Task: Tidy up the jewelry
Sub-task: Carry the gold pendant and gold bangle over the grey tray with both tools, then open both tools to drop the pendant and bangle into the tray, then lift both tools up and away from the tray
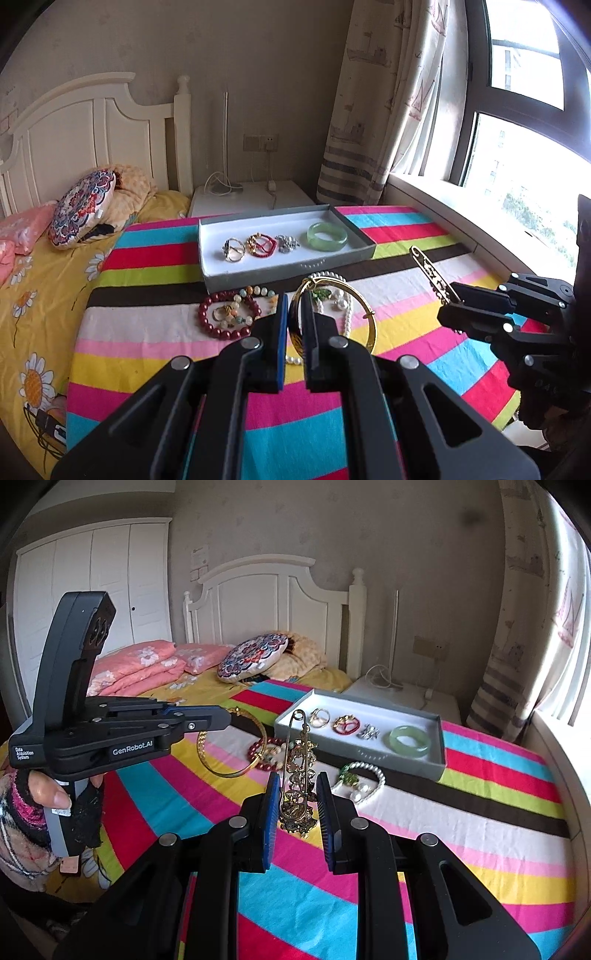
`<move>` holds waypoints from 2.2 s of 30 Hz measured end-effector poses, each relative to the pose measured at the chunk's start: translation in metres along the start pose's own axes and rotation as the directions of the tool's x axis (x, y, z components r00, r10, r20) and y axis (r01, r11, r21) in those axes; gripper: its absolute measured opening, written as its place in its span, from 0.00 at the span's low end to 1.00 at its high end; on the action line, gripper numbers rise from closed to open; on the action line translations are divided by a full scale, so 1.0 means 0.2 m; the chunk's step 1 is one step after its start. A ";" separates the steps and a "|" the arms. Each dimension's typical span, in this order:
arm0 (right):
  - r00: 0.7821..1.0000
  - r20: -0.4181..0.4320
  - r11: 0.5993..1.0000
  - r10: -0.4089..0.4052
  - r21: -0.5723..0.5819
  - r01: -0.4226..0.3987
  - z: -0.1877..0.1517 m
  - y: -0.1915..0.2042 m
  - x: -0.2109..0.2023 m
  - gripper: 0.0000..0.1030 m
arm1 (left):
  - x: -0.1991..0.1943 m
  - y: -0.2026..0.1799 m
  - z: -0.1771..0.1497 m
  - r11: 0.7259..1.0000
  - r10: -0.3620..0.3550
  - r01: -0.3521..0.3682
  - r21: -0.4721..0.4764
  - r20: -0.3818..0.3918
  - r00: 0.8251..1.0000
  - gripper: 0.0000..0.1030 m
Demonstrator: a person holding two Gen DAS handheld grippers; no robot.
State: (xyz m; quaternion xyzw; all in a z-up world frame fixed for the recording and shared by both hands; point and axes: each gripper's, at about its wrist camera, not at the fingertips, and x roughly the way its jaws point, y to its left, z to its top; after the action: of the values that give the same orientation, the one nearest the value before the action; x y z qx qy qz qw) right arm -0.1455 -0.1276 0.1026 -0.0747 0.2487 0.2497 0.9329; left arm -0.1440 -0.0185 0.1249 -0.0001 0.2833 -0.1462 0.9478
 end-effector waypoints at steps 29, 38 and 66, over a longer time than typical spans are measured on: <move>0.973 -0.216 0.997 -0.078 -0.007 0.079 0.39 -0.64 1.16 0.20 | 1.04 0.37 0.42 0.988 -0.024 0.000 -0.156 -0.154 0.988 0.07; 0.960 -0.268 0.997 -0.077 -0.026 0.073 0.39 -0.70 1.44 0.20 | 1.24 0.40 0.39 0.988 -0.013 -0.020 -0.153 -0.210 0.978 0.08; 0.991 -0.128 0.996 -0.034 0.075 0.044 0.17 -0.44 0.60 0.51 | 0.32 0.45 0.09 0.923 0.354 -0.355 -0.151 -0.029 0.935 0.98</move>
State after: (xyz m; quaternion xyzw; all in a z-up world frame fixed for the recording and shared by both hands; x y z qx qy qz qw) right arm 0.0039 -0.1437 0.0724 -0.0591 0.3154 0.2163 0.9221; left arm -0.0585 0.0484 0.0973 -0.0218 0.2897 0.0498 0.9556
